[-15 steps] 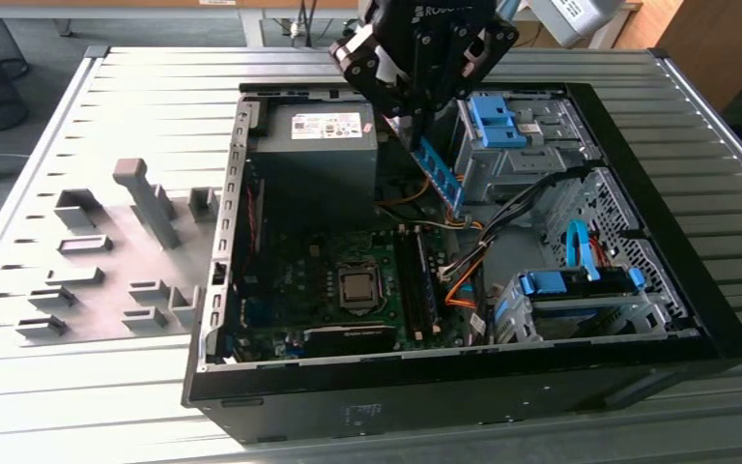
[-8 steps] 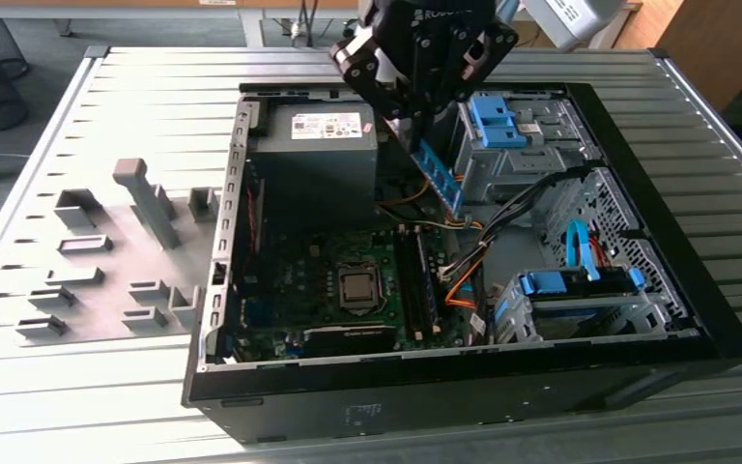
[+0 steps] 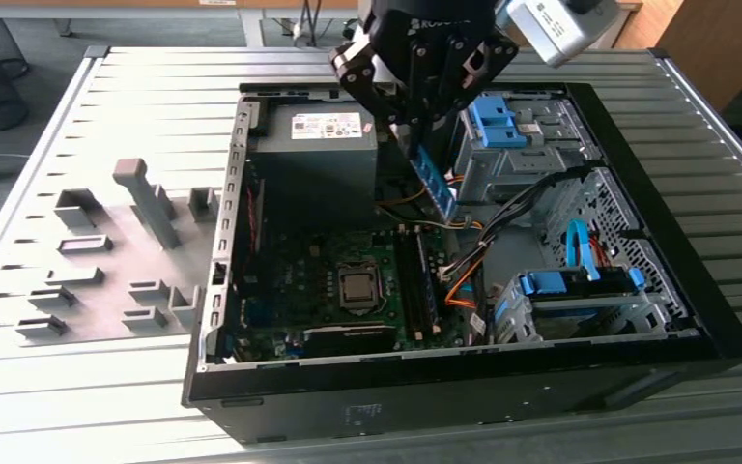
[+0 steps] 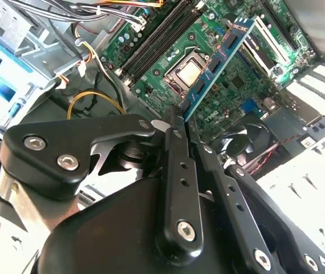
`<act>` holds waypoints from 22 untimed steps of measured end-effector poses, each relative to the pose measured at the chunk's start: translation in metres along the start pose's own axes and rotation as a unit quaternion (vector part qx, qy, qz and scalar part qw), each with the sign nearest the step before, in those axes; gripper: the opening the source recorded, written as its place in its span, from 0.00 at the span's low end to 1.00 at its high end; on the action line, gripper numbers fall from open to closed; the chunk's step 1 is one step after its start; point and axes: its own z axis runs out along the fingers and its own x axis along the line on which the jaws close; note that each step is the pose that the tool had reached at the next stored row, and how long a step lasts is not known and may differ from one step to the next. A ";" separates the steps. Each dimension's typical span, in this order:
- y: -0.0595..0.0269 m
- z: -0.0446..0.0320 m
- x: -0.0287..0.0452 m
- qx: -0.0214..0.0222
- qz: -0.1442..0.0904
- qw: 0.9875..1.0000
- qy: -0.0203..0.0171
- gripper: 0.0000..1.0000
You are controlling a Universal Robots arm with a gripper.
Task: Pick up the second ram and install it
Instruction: 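Insert the second ram into the second slot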
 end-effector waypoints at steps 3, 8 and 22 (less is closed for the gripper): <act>0.0000 0.0032 -0.0001 0.000 0.018 1.000 0.000 0.14; 0.0000 0.0077 0.0000 0.002 0.059 0.998 0.000 0.14; 0.0000 0.0099 0.0000 0.004 0.100 0.995 0.001 0.14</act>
